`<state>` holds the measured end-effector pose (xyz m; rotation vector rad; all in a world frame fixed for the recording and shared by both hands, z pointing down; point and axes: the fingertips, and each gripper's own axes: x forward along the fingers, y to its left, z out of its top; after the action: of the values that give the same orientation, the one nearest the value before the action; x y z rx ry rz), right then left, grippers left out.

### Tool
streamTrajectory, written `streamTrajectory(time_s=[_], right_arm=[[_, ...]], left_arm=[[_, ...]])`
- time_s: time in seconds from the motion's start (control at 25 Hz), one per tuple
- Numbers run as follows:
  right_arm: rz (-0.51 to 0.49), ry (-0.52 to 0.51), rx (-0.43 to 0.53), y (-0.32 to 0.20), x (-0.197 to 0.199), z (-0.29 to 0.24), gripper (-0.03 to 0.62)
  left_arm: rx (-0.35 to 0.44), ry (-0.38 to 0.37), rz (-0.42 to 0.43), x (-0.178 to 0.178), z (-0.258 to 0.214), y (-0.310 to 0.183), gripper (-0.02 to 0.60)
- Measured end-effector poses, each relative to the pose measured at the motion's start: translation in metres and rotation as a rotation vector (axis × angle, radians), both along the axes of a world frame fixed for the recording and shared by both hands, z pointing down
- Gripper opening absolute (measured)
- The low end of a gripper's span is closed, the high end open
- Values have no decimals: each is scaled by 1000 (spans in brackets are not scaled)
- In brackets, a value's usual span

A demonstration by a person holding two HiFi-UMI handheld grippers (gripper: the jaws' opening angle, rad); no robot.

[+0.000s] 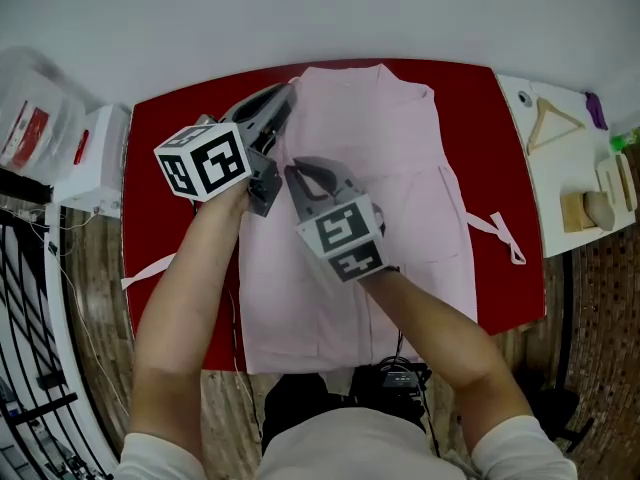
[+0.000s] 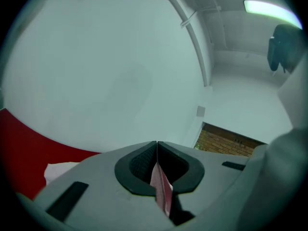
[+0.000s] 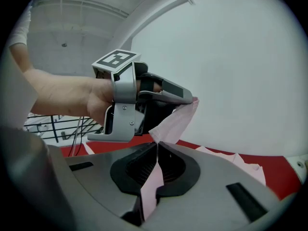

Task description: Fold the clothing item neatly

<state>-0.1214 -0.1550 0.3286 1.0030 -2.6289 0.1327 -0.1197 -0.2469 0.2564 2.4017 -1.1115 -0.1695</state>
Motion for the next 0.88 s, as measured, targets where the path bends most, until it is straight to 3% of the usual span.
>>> streamTrajectory(time_s=[0.4, 0.64, 0.88], right_arm=[[182, -38, -154, -2, 97, 55, 18], [252, -45, -210, 0, 135, 84, 19], [328, -72, -265, 2, 169, 110, 20]], left_arm=[[-89, -108, 185, 128, 66, -3, 12], [-126, -181, 255, 171, 98, 0, 12], [-154, -301, 307, 209, 128, 2, 12]])
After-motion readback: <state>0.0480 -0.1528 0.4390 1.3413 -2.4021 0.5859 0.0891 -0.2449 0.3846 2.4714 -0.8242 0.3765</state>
